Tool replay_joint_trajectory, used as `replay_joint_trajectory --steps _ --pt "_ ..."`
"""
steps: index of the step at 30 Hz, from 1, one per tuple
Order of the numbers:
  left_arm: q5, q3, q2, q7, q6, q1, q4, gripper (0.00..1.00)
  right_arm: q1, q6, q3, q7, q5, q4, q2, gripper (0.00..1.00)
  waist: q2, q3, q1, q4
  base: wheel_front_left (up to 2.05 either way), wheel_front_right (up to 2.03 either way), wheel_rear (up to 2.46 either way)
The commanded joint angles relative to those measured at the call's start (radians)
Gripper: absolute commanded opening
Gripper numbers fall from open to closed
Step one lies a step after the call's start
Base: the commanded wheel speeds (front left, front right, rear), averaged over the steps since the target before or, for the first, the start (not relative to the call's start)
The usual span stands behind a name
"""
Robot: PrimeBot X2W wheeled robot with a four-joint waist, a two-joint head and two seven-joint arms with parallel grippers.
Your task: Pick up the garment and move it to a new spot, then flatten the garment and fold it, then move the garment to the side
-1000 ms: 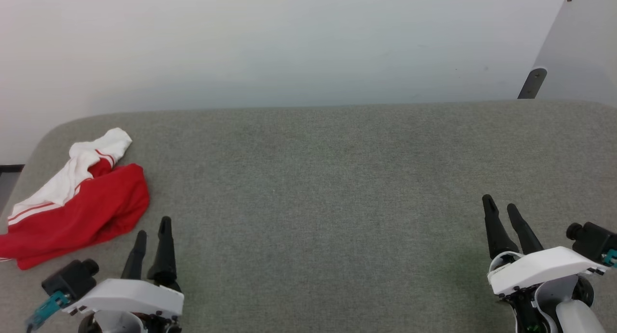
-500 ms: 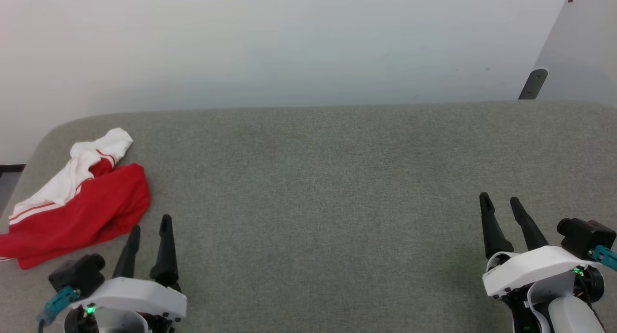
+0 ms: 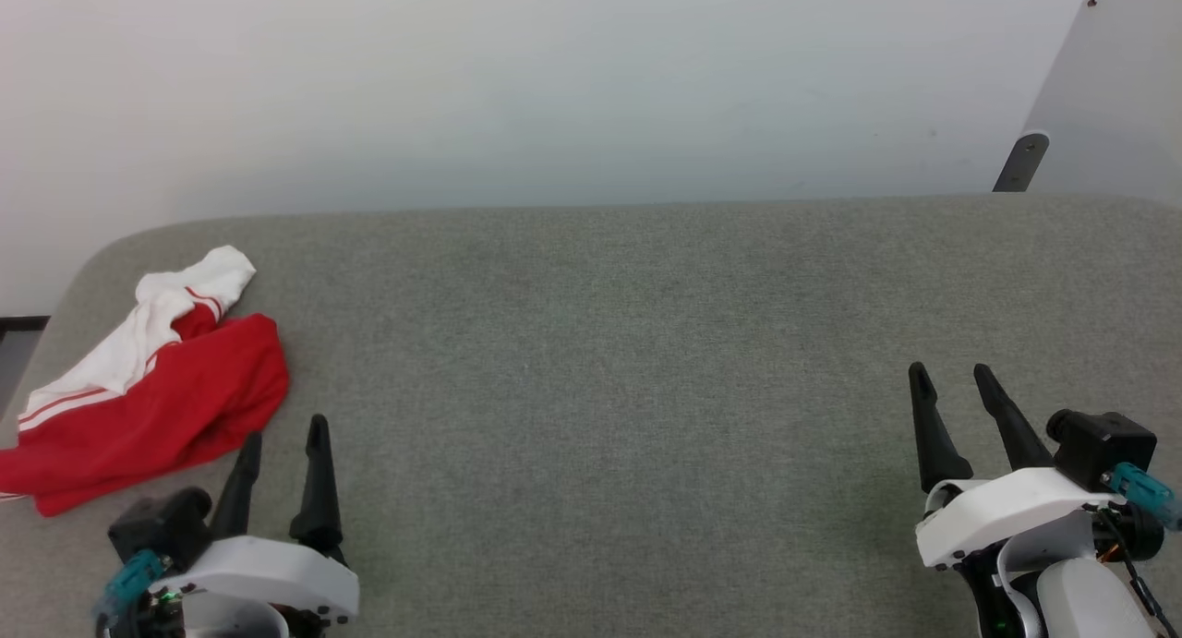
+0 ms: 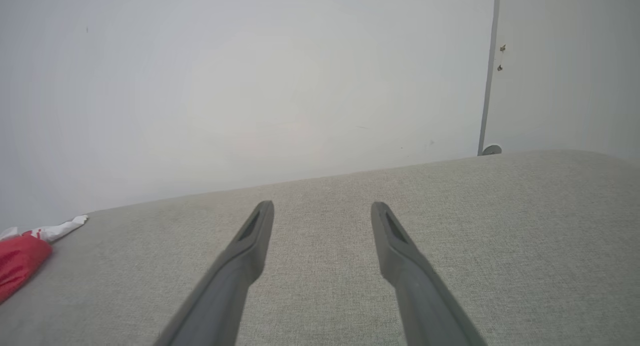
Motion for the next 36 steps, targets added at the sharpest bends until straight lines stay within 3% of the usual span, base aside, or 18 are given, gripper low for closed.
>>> replay_joint_trajectory --steps 1,36 --pt "0.027 0.002 0.004 -0.009 0.0 -0.018 -0.003 1.0 -0.021 0.0 0.003 -0.012 -0.027 -0.002 0.002 1.0 -0.0001 0.001 0.0 0.001 0.0 0.0 0.0" --pt "0.27 0.03 0.002 -0.08 -0.053 -0.032 0.037 1.0 -0.043 0.001 -0.035 -0.081 -0.166 0.031 0.021 1.0 -0.0001 0.02 0.0 0.004 0.0 0.0 0.0"
